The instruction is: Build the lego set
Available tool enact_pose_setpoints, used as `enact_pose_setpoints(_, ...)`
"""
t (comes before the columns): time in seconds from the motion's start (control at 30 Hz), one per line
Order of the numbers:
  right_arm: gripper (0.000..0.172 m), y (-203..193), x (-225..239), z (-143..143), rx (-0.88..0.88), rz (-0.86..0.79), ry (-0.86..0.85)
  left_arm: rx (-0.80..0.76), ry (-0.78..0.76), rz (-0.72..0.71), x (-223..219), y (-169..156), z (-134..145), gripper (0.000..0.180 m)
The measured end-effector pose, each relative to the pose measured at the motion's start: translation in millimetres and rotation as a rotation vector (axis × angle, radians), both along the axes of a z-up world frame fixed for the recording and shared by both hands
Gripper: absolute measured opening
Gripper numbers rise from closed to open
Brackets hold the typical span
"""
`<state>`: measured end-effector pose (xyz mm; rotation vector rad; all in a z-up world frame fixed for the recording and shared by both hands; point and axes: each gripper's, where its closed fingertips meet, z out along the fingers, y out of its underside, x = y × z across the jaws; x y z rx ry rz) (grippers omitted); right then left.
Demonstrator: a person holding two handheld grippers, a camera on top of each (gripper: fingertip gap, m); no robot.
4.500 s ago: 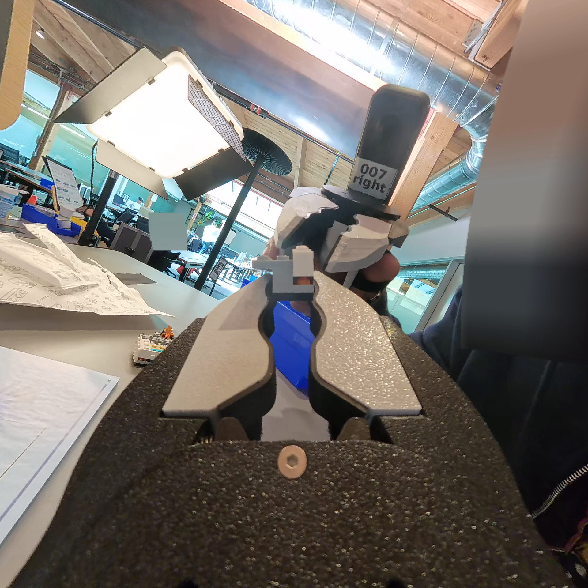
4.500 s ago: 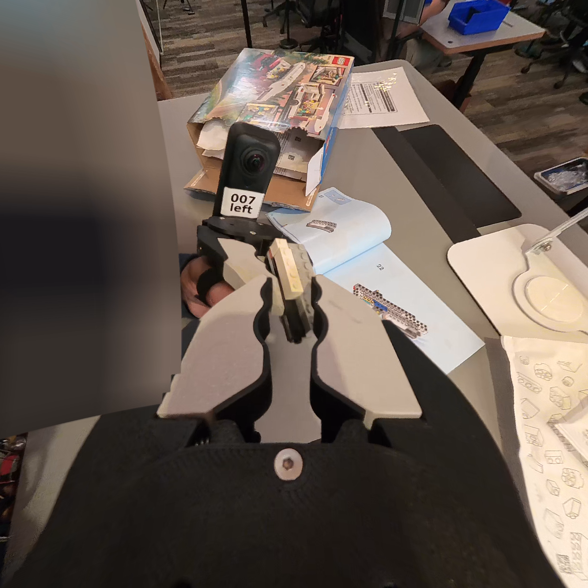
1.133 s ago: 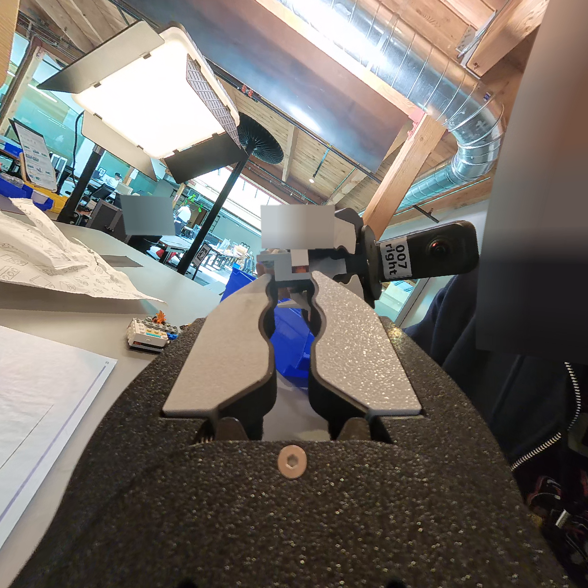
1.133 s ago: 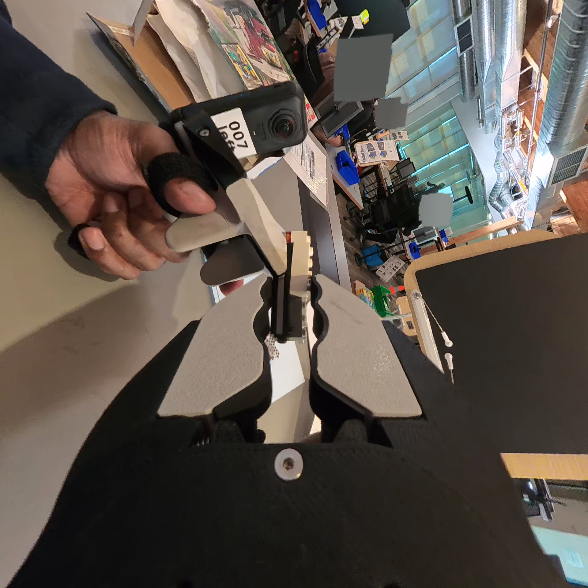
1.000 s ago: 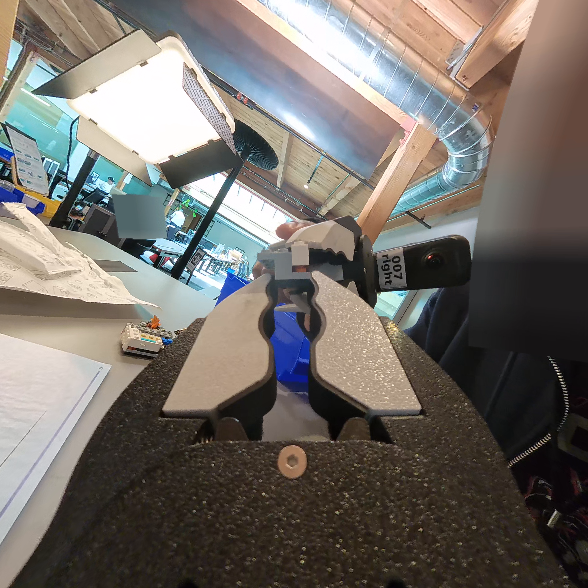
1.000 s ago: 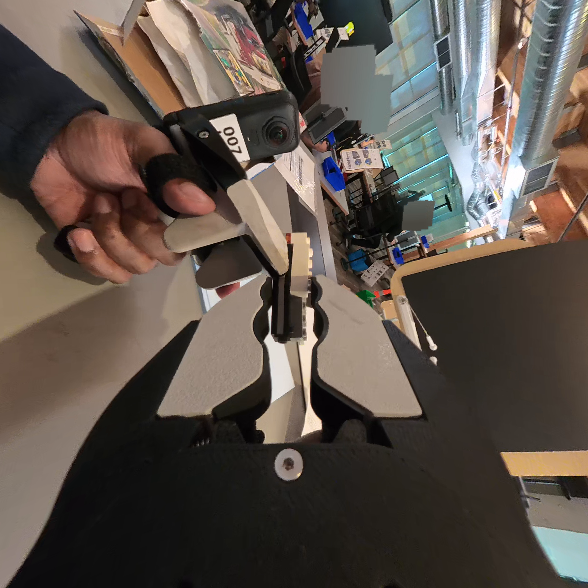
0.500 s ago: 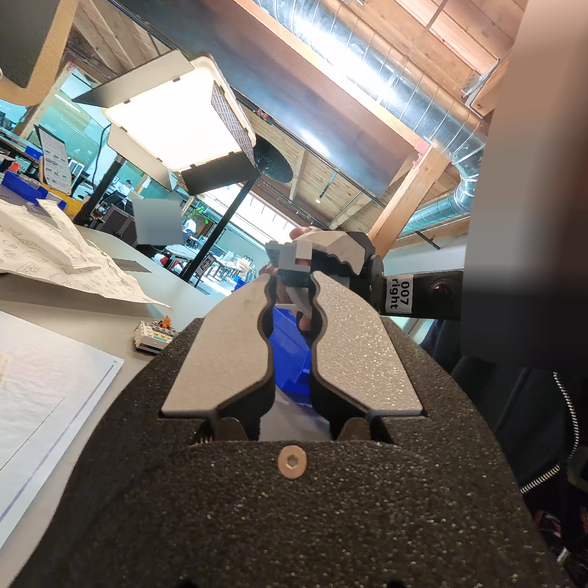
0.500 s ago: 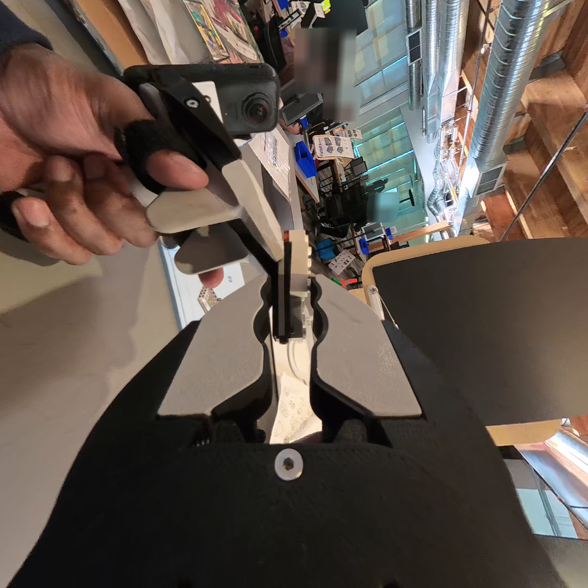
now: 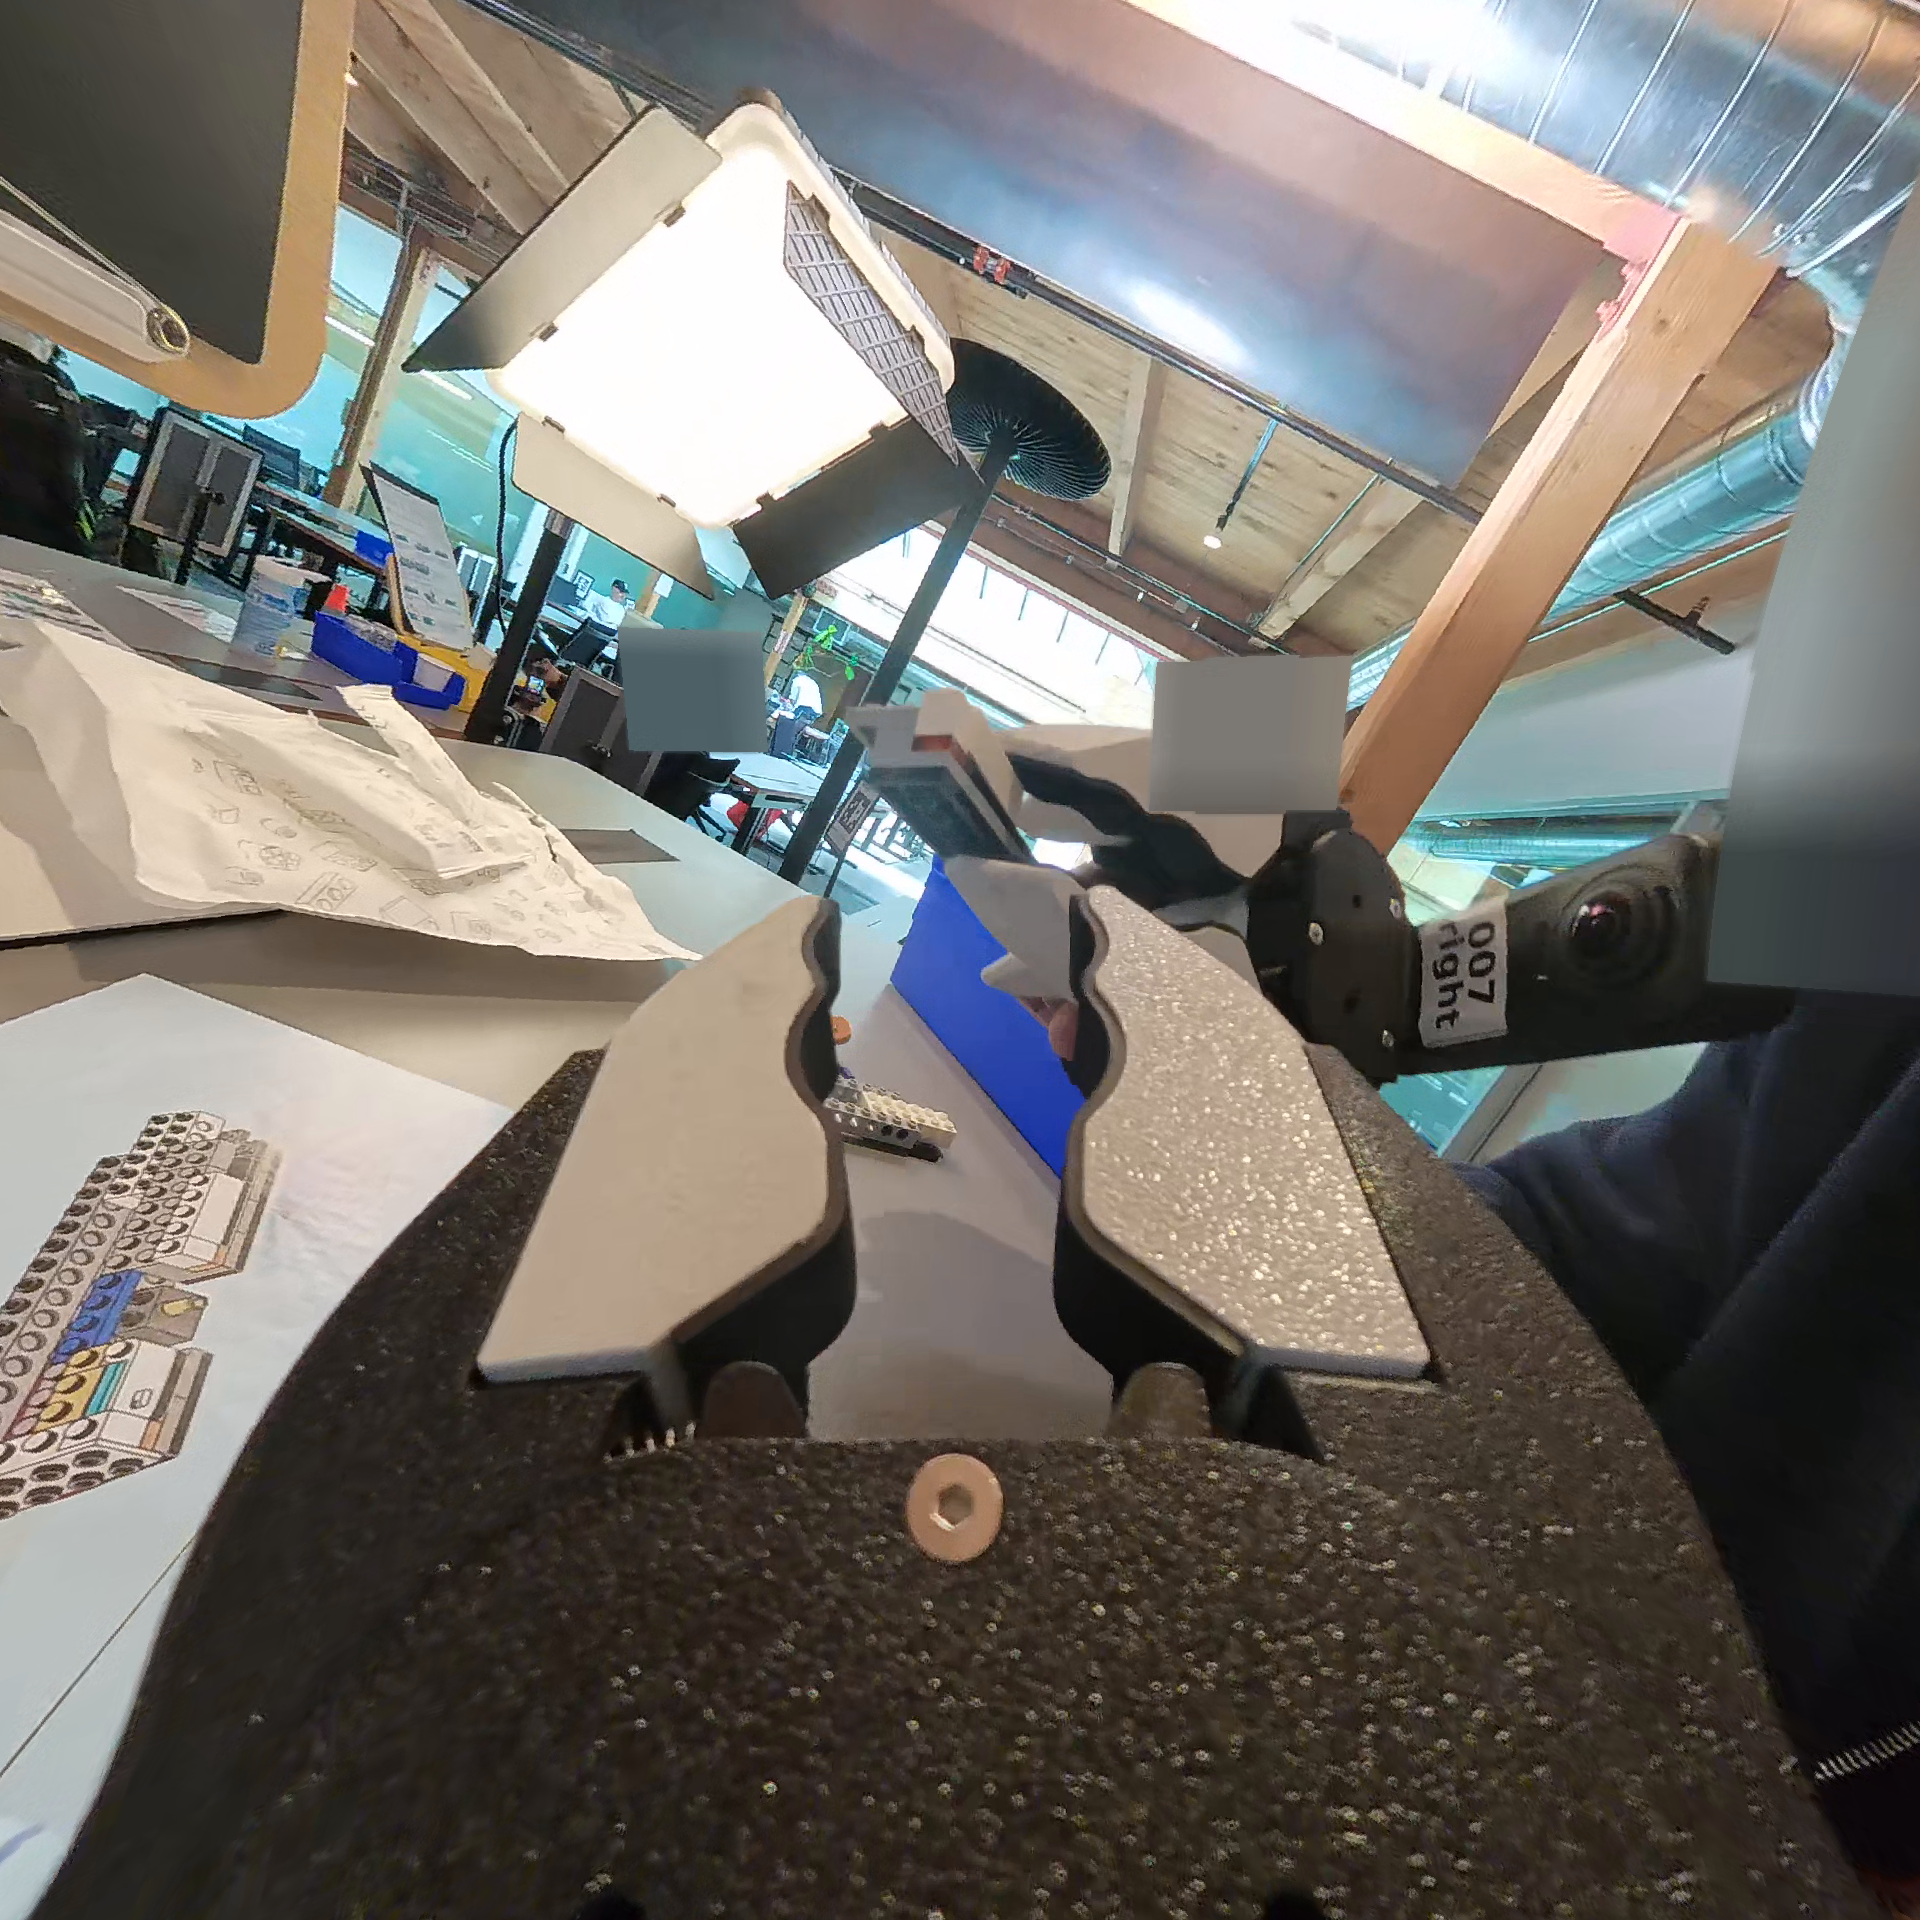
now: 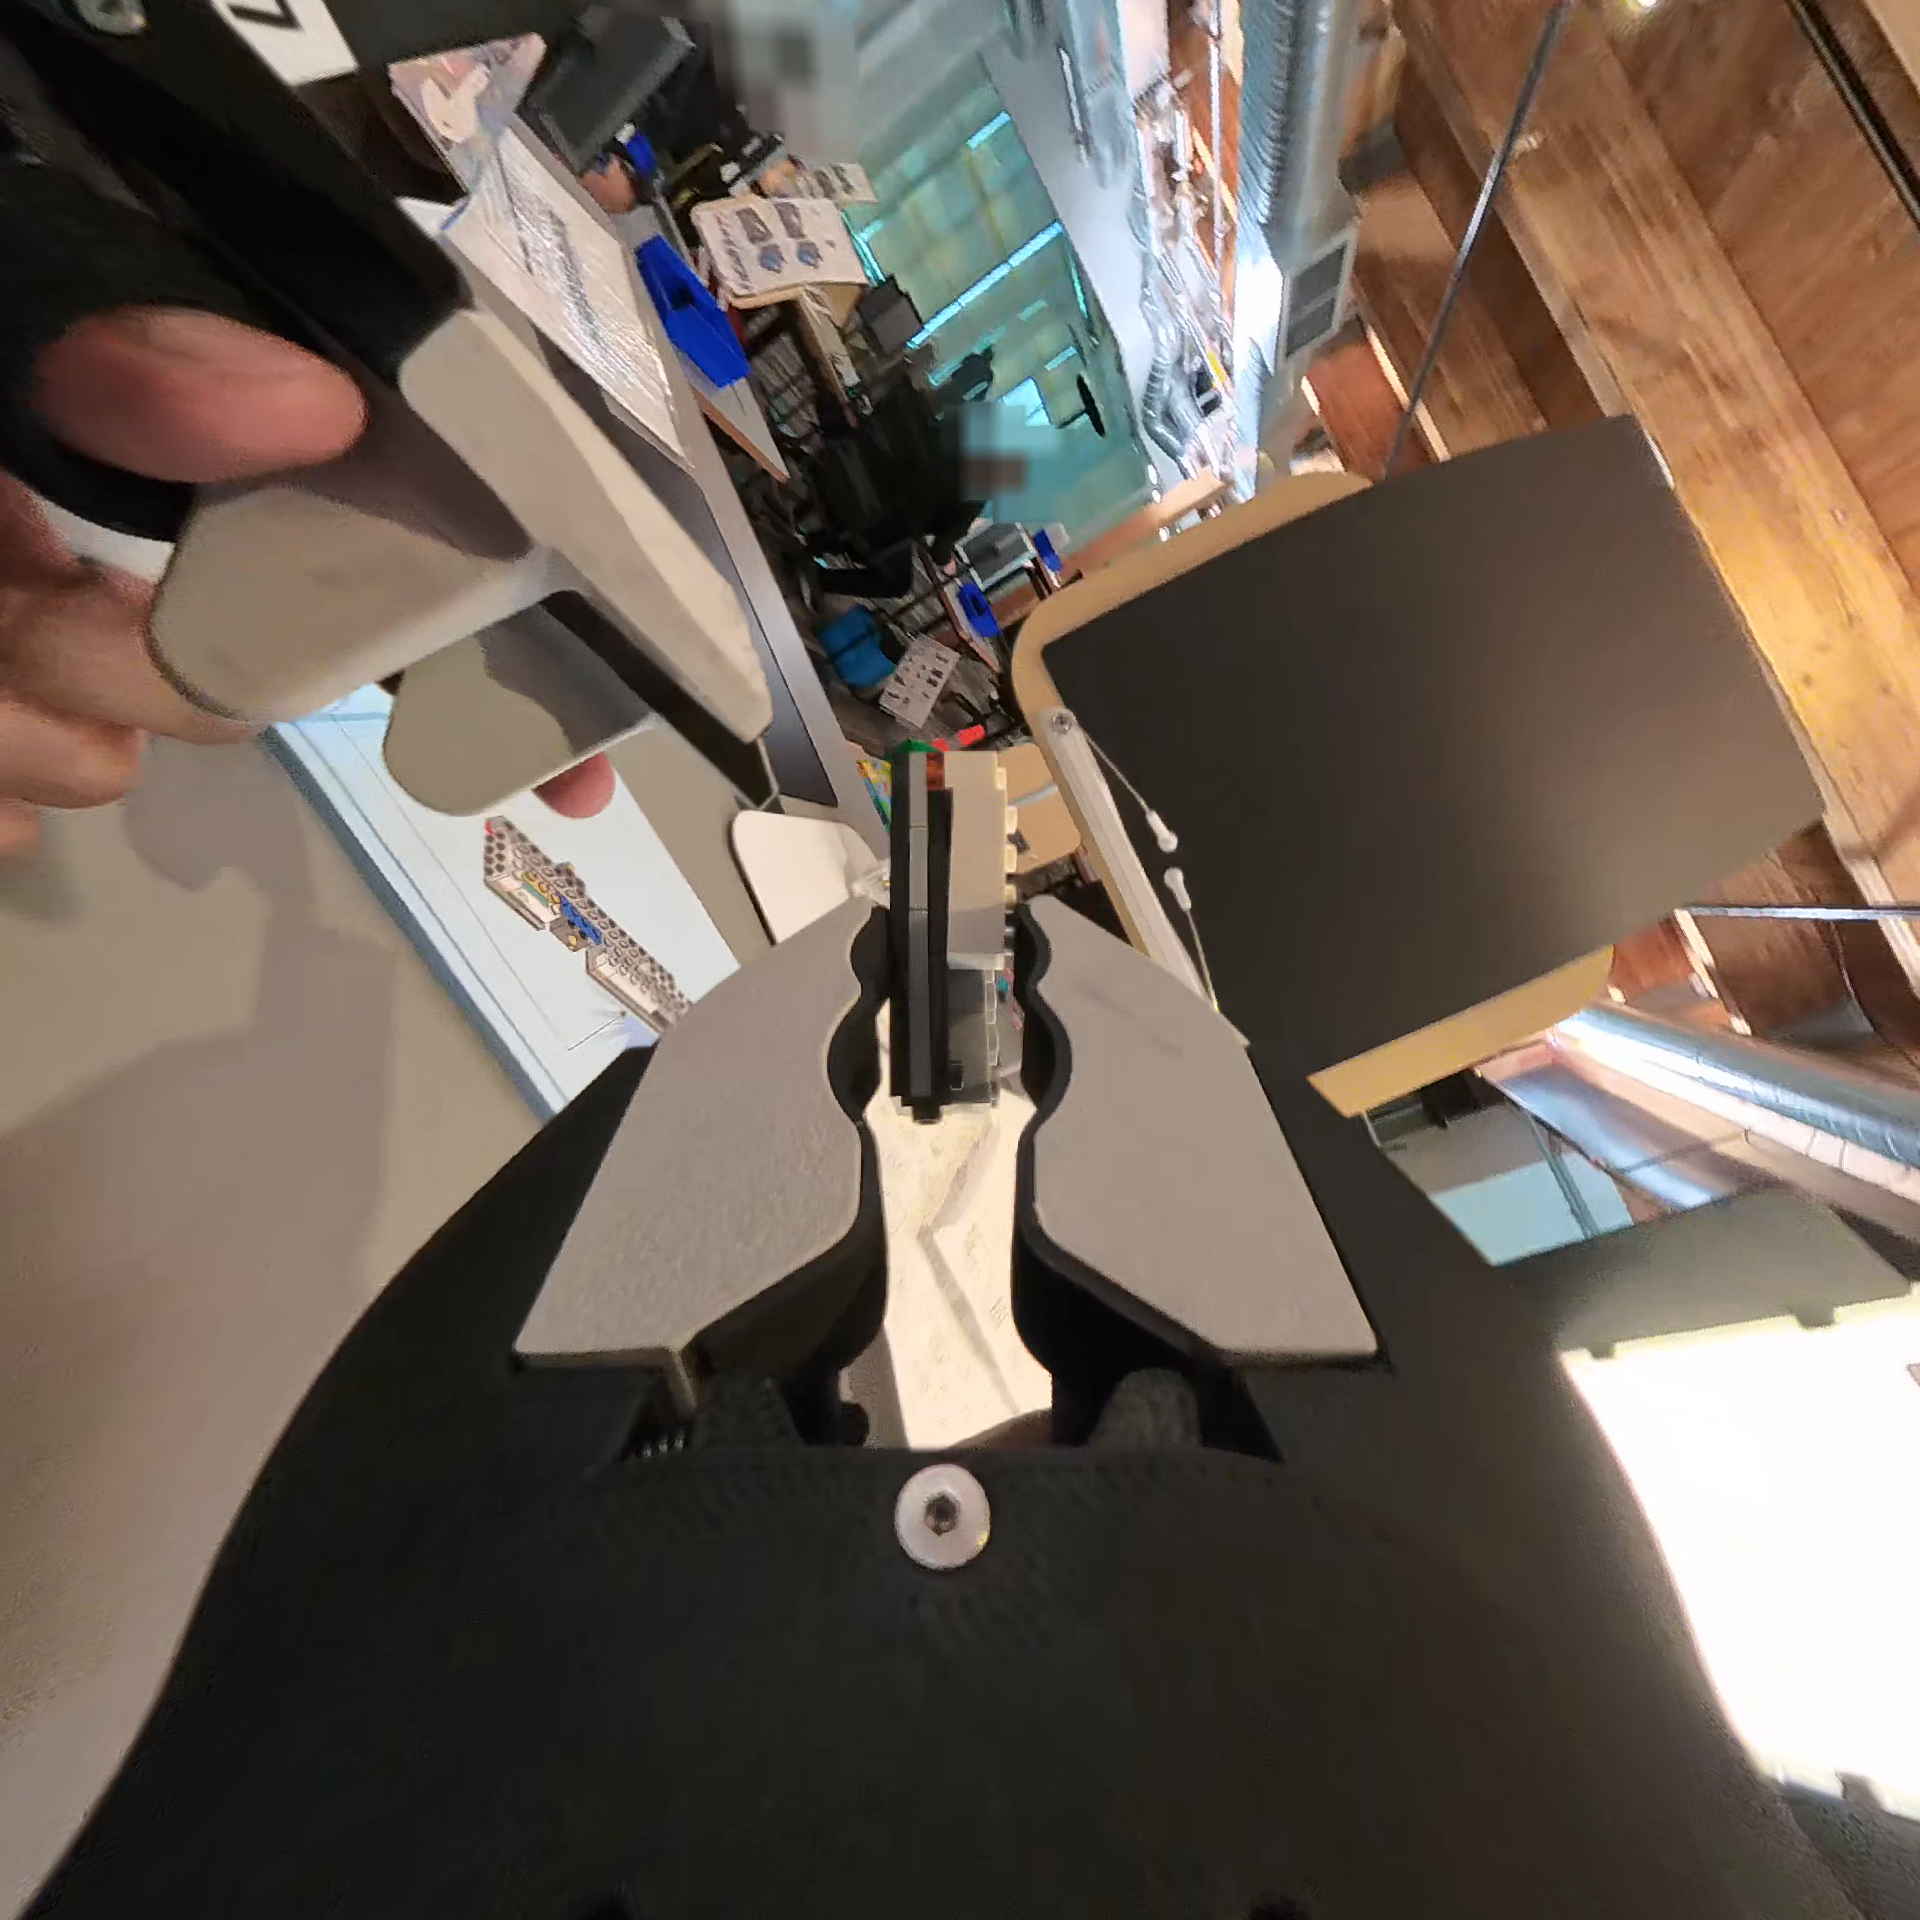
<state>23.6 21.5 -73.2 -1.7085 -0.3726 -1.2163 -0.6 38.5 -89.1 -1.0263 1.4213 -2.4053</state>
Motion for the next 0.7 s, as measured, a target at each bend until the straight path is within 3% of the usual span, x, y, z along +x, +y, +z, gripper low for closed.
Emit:
enact_pose_setpoints(0.27,0.022,-24,18,-11,0.103,-0.241,-0.031,-0.027,0.042,0.067,6,14,-1,0.048)
enact_pose_setpoints(0.4,0.022,-33,23,-26,0.055,-0.345,-0.070,-0.053,0.133,0.085,16,14,-10,0.051)
enact_pose_setpoints(0.6,0.022,-52,25,-38,0.042,-0.462,-0.079,-0.063,0.301,-0.001,22,-4,-25,0.055)
enact_pose_setpoints(0.7,0.022,-59,23,-41,0.045,-0.485,-0.095,-0.125,0.386,-0.014,34,-8,-15,0.054)
